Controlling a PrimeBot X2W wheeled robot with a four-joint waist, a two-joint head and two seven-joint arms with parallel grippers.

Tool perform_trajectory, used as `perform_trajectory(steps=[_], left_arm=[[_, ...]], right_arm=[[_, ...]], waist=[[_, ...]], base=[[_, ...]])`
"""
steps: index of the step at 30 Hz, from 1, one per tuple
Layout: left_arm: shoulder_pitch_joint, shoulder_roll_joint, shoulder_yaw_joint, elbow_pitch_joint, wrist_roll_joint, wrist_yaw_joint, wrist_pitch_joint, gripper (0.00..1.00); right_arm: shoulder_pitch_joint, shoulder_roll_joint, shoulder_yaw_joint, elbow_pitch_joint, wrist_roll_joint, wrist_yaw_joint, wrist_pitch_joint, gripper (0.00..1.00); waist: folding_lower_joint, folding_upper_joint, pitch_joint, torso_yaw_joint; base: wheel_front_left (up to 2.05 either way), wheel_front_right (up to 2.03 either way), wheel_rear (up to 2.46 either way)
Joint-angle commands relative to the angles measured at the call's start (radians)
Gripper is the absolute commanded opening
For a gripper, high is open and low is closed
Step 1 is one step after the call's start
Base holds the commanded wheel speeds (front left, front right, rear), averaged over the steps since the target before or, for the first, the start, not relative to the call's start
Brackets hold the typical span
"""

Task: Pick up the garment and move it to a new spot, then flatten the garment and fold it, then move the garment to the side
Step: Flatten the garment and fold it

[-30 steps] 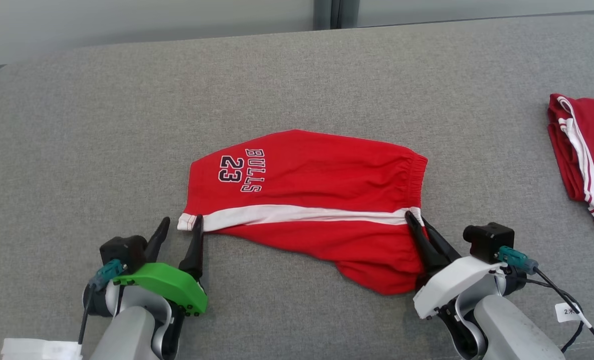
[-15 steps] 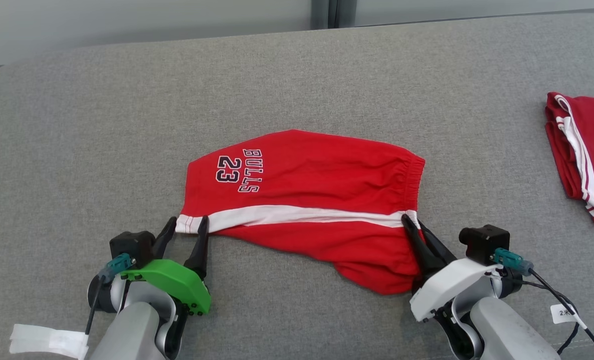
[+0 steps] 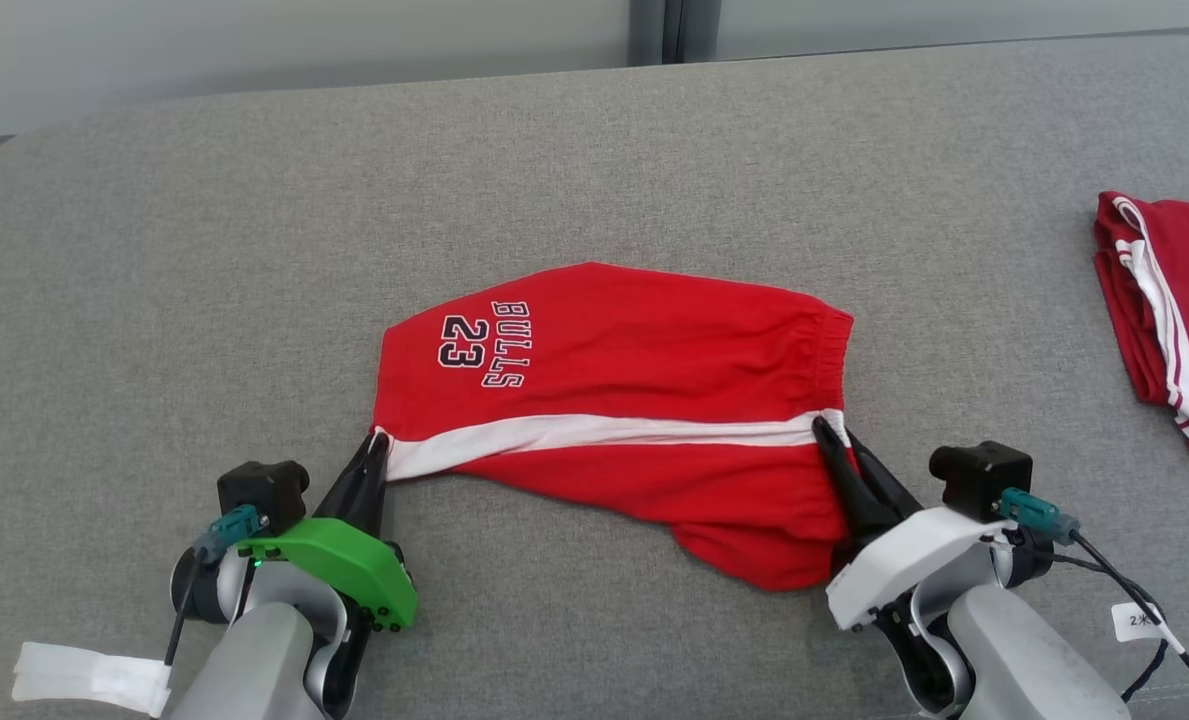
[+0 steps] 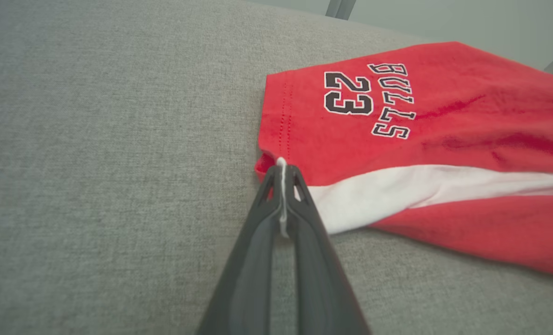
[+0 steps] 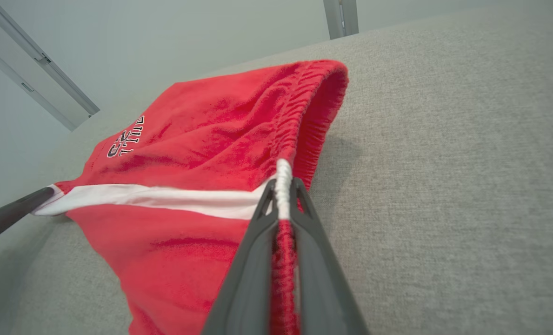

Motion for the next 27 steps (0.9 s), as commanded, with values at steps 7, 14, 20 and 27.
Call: perform_trajectory(steps=[7, 14, 20, 27], left_arm=[[-0.044, 0.035, 0.003, -0.047, -0.003, -0.003, 0.000, 0.00], [-0.181, 0.116, -0.036, -0.115, -0.059, -0.001, 0.007, 0.00], [-0.418, 0.202, -0.048, -0.139, -0.085, -0.001, 0.068, 0.00], [-0.664, 0.239, -0.047, -0.110, -0.042, 0.001, 0.081, 0.00]], right_arm=[[-0.061, -0.026, -0.031, -0.054, 0.008, -0.001, -0.002, 0.00], [-0.236, -0.080, 0.003, -0.053, 0.029, -0.001, -0.002, 0.00], [-0.485, -0.126, 0.064, 0.000, 0.049, -0.001, 0.009, 0.00], [-0.782, -0.147, 0.089, 0.113, 0.003, -0.001, 0.016, 0.00]], waist=[[0.0000, 0.0000, -0.026, 0.001], [0.0000, 0.0000, -0.049, 0.013], [0.0000, 0.0000, -0.002, 0.018], [0.0000, 0.0000, 0.116, 0.020]], base=[[0.00, 0.00, 0.00], [0.00, 0.00, 0.00], [0.00, 0.00, 0.00], [0.00, 0.00, 0.00]])
